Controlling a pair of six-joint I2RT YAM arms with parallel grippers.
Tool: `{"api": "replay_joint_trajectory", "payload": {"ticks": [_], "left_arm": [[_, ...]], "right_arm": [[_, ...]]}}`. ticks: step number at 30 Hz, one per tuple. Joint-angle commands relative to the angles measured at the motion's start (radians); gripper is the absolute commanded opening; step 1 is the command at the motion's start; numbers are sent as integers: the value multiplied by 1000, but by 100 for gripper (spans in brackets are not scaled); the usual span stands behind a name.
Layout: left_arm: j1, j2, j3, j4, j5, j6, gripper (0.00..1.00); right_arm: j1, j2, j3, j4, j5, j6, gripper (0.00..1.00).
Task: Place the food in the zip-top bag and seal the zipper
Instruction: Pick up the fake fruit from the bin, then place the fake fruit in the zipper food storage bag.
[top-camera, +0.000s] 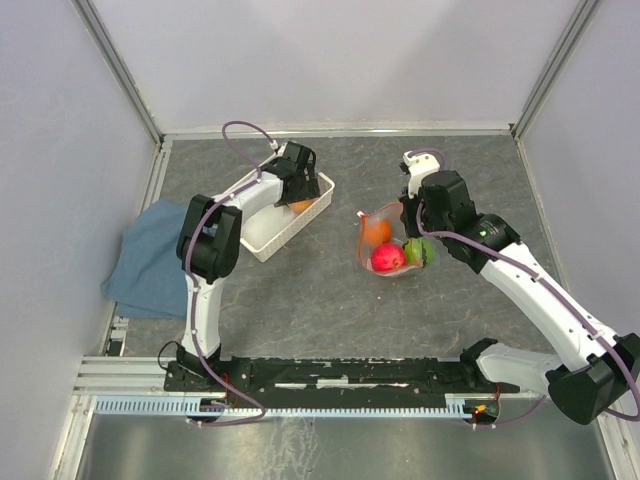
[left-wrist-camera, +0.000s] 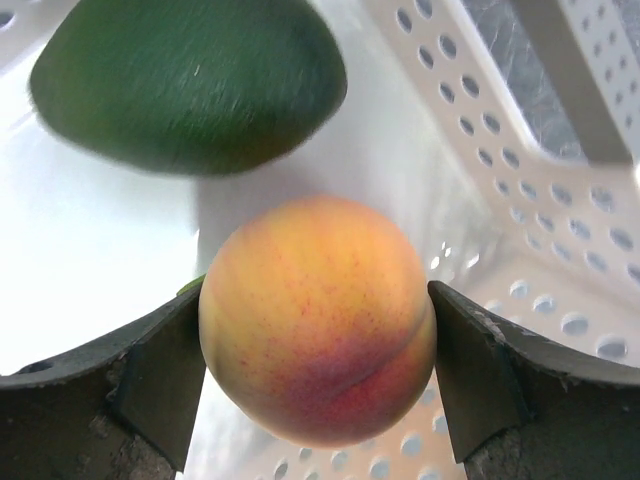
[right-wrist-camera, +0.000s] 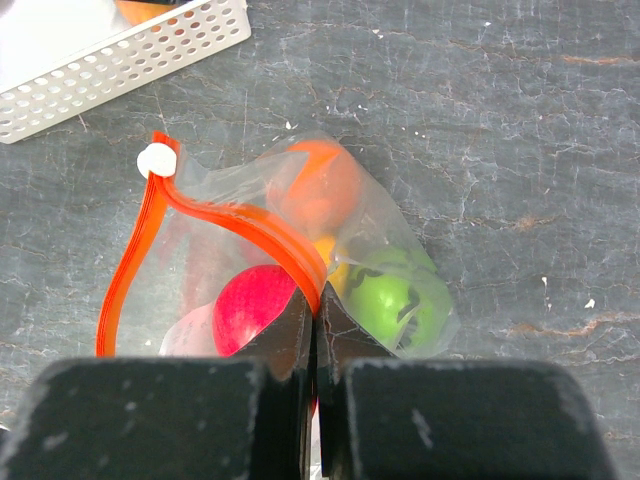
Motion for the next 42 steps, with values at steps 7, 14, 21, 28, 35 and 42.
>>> {"api": "replay_joint_trajectory", "payload": {"ticks": [7,14,21,28,35,42], "left_arm": [[1,-325,-239,116,51,-80,75],[-20,-499,-372,182,141,-140,74],[-118,-676,-436,223,195,-159,74],[-249,-803,-511,313,233,-190,73],[-351,-869,-541,383,280,-173,73],[-479,-859,-571,558,292,-186,73]], "right_arm": [[-3,-26,8,33,14,11,2],[-3,-31,10,24,16,19,2],[-3,-35,18,9,10,28,2],[-3,-36,18,8,1,43,2],[-3,-41,19,0,-10,46,2],[-4,-39,19,17,-48,64,2]]}}
